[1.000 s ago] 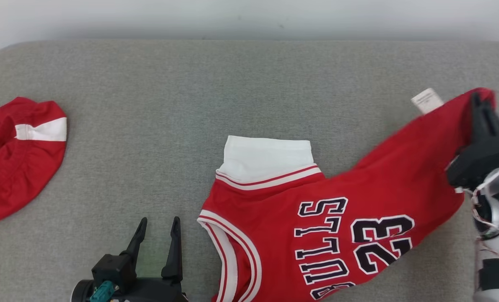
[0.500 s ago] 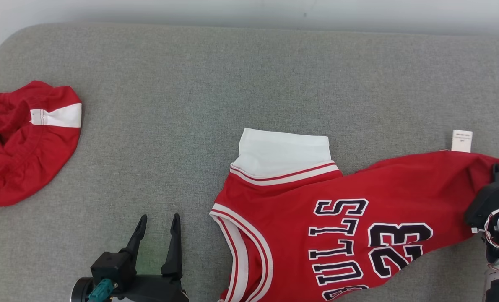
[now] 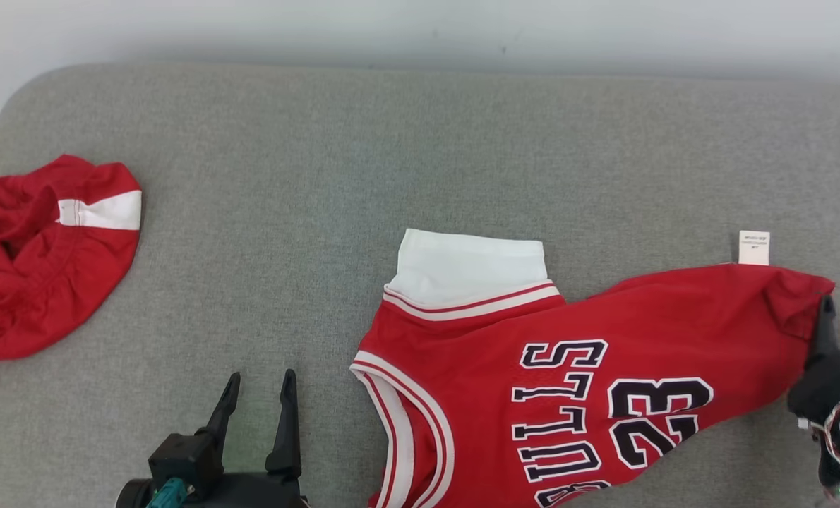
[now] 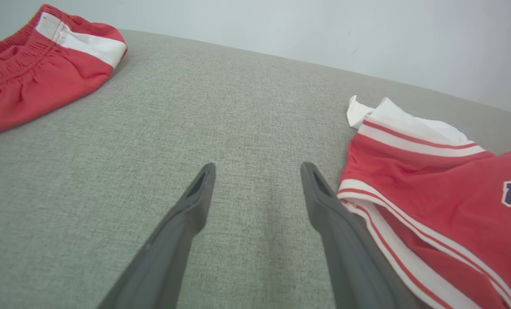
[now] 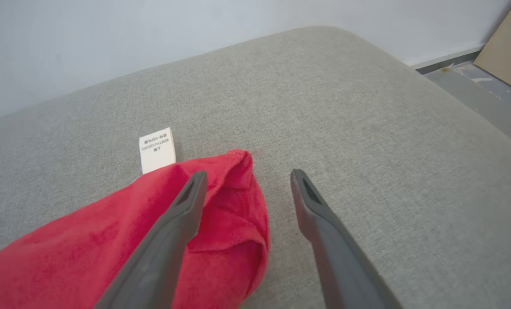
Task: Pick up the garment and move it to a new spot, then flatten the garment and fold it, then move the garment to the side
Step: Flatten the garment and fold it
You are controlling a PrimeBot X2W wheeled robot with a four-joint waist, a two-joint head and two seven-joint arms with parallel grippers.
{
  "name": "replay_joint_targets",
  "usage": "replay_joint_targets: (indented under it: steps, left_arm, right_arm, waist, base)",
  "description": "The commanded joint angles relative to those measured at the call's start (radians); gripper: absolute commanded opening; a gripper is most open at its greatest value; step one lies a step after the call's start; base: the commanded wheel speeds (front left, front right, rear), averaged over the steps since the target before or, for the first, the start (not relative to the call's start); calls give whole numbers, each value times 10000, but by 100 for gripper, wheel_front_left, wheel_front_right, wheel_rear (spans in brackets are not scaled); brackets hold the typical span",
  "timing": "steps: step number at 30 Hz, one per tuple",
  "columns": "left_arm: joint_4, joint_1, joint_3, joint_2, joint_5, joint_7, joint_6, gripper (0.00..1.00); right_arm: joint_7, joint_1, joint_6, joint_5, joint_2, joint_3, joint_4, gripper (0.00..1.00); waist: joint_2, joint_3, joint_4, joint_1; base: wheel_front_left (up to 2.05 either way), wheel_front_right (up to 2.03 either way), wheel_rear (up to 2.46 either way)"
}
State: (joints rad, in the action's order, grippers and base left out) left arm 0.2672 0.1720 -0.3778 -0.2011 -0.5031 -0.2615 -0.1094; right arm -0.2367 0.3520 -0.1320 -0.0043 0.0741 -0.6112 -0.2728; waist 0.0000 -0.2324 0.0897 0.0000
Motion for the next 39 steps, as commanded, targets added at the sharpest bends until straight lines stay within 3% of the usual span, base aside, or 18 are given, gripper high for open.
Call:
replay_joint_targets:
  steps: [1,6,12,18,29,39]
  left_arm:
    - [-68,-185,81,14,59,-49,-37,100]
    - [-262,-504,357,50,310,-49,-128,100]
    - [-722,-1033,983,152,960,-43,-71,100]
    - [-1143,-1624,1704,379,1678,-44,186,100]
    - [-1298,-2555,2847,955,2665,-44,931,100]
    - [-794,-2942,3473,1264,3189,-45,1521,100]
  right_arm:
    - [219,-489,25,273,-127,91,470,100]
    - [956,-1759,25,986,-252,952,1650,100]
    - [1991,-3213,25,2098,-248,2700,2164,100]
    - [3103,-4239,25,2144,-243,4274,2440,100]
    - [4113,-4823,25,2142,-137,5217,1427,100]
    - [3981,-4736,25,2009,-80,5718,684,100]
  waist:
    - [0,362,-178,0]
    - [0,921,-428,0]
    - [0,1514,-741,0]
    - [0,1936,-901,0]
    - [0,2488,-1082,0]
    - [0,2593,-1247,0]
  base:
    - [0,0,0]
    - [0,0,0]
    - [0,0,0]
    - [0,0,0]
    - [0,0,0]
    - [0,0,0]
